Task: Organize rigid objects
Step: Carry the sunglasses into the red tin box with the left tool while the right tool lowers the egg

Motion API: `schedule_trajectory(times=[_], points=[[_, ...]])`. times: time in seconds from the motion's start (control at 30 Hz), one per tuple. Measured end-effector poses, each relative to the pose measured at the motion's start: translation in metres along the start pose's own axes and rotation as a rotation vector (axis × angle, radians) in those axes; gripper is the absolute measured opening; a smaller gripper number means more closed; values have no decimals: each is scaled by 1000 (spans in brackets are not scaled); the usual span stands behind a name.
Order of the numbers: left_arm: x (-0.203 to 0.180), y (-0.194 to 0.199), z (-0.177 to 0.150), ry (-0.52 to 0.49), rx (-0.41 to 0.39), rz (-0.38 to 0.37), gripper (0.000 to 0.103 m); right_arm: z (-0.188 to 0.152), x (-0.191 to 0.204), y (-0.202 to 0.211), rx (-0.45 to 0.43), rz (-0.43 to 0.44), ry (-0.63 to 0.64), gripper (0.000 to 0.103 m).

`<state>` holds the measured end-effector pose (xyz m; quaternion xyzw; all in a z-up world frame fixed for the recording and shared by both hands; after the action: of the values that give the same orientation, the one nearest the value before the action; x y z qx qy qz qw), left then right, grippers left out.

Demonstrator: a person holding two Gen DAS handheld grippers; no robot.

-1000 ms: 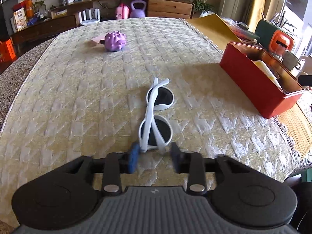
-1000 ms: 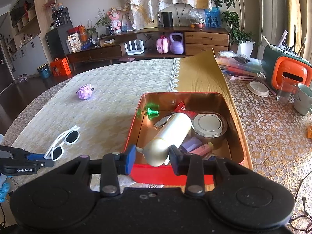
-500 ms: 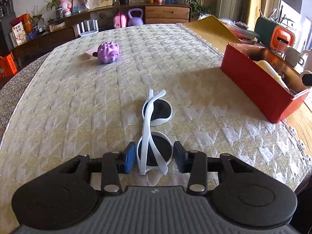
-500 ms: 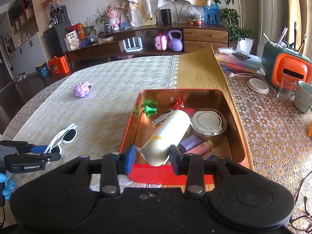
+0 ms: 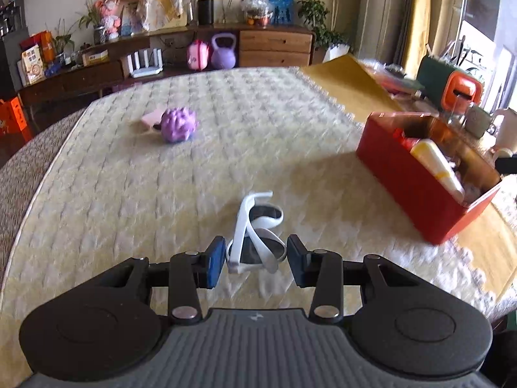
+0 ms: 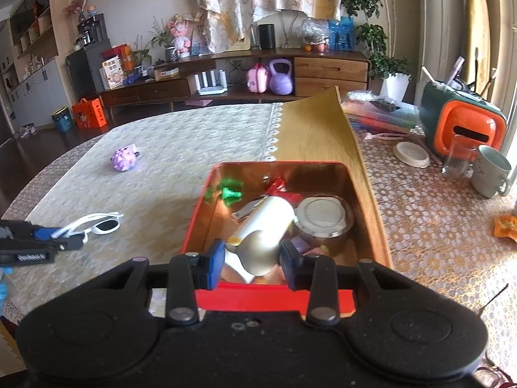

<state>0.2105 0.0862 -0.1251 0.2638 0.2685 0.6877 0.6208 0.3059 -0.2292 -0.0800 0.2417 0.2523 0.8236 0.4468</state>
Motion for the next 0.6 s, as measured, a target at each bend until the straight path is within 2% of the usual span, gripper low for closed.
schedule_trajectory(times=[0.3, 0.6], points=[[-17, 9, 48, -39, -77, -22, 40, -3, -24, -9, 18, -40, -22, 36], [-52, 20, 111, -66, -164, -119, 40, -4, -32, -14, 24, -40, -25, 36]])
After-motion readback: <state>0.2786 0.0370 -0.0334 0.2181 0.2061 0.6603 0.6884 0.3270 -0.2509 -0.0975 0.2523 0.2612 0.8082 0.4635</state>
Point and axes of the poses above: each gripper's, at about its wrist camera, not at the fingertips, and y roughly against the way its jaws point, x to its left, z to its top, the point moved 4 cm from there along -y, roughly the way its jaws point, and after that the axes turned 6 degrees about -y, right-handed, at the moved point
